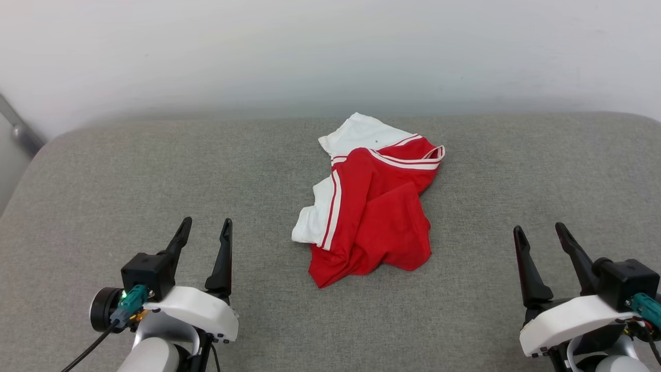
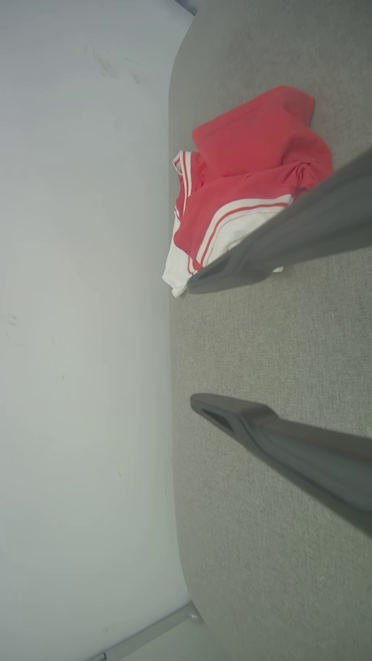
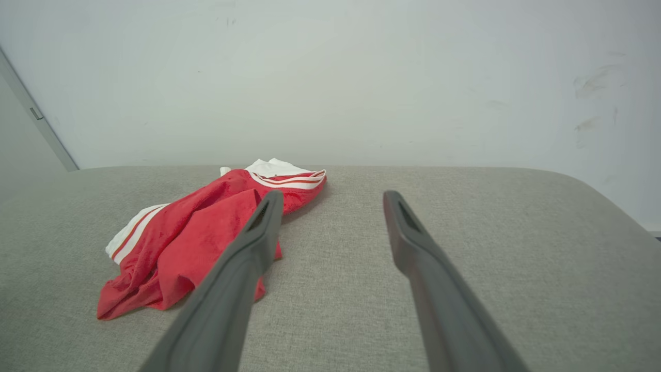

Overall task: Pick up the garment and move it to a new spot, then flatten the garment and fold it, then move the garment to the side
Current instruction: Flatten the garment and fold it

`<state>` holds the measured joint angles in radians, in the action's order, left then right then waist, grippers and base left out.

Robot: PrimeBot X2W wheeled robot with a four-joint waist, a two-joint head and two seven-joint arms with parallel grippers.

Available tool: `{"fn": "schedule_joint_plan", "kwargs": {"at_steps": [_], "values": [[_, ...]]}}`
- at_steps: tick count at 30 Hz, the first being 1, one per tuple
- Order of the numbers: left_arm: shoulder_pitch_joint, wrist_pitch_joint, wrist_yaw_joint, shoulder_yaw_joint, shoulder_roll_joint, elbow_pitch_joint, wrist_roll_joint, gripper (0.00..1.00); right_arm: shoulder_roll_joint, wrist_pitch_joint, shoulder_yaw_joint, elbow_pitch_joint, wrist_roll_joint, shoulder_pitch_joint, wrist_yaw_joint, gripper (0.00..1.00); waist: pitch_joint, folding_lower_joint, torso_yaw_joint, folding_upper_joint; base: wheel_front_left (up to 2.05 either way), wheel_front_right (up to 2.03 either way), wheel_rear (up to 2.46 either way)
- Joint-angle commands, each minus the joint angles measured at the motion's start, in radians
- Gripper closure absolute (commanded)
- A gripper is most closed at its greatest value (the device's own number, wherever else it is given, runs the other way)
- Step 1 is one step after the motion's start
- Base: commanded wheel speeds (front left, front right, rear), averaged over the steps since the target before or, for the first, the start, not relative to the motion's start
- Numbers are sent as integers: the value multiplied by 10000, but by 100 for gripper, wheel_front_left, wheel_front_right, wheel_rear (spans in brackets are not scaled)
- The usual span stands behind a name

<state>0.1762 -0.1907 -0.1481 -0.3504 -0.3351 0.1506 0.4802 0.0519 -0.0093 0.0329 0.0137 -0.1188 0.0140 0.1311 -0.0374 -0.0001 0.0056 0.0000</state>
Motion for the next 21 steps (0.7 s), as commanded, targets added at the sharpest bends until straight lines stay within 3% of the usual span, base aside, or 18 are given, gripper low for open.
{"fn": "schedule_joint_plan", "kwargs": {"at_steps": [1,10,16,21], "values": [[61,14,30,16,18,-56,33,0,-20,4,-24,59,48,-99,-7,0,-3,1,-11,0,0,0,0],[458,131,156,80,96,-91,347,0,-21,1,-84,113,-99,121,-7,0,-199,1,-118,0,0,0,0],[1744,1142,742,-333,90,-63,497,0,-21,-55,-133,176,-33,344,-7,0,-619,1,-215,0,0,0,0],[3026,2813,1429,-763,163,790,1024,0,-21,-91,-329,158,-63,575,-7,0,-1167,1,-465,0,0,0,0]]}}
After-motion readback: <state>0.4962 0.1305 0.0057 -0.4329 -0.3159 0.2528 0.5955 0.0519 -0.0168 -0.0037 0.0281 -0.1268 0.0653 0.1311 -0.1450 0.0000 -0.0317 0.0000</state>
